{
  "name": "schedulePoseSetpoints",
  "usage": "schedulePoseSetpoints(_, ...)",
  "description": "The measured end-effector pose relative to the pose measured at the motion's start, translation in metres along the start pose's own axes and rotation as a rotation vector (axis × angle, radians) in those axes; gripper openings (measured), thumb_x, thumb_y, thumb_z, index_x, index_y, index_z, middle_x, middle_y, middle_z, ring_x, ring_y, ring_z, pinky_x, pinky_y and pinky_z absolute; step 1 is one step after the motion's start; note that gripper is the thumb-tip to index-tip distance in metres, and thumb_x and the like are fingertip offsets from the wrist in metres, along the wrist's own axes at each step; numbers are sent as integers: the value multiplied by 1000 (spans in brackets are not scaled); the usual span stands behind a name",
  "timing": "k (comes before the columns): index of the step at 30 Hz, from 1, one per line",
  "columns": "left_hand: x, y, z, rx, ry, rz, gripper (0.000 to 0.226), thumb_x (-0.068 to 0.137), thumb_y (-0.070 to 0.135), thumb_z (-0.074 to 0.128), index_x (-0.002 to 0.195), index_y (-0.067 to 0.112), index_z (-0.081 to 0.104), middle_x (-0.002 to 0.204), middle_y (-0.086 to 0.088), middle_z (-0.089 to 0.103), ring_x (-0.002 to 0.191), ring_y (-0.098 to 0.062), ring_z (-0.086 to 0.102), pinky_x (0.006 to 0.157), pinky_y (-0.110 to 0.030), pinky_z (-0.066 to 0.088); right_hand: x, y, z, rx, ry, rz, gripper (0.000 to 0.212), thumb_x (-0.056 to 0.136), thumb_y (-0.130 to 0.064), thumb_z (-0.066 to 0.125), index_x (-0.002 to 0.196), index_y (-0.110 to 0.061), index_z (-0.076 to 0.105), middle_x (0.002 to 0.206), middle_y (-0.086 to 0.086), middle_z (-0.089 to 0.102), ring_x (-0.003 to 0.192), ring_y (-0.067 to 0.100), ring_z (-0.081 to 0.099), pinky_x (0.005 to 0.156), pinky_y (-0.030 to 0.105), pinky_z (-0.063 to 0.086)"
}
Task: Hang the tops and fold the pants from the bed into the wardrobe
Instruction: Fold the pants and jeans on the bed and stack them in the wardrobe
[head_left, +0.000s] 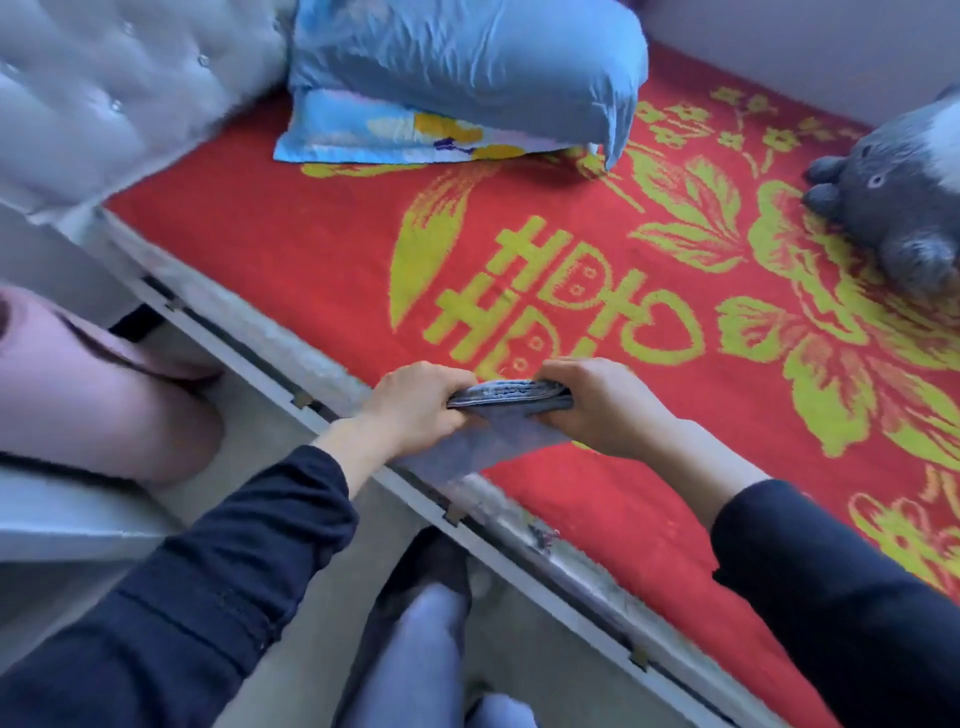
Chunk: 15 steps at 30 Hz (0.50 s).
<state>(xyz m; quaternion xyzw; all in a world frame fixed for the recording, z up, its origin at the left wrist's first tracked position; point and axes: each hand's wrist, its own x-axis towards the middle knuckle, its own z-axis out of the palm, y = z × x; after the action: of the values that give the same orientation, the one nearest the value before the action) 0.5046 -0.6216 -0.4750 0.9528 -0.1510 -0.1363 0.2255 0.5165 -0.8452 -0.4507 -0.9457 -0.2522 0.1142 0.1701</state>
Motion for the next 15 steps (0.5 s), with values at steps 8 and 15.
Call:
schedulePoseSetpoints(8,-246,-24,-36,-100,87,-373,27,83,42,65,64,35,47,73,9,53,84,-24,58,63,-33,39,-39,-195,30,-43,-191,-306,13,76,-28,64,75,-21,54,63,-4,52,64,24,48,57,32,38)
schedulePoseSetpoints(15,-439,-95,-53,-176,176,-617,13,82,36,66,77,24,62,78,2,65,80,-22,60,58,-31,35,-51,-383,89,-70,-343,-502,22,74,-40,62,80,-19,60,68,0,60,70,28,55,60,34,44)
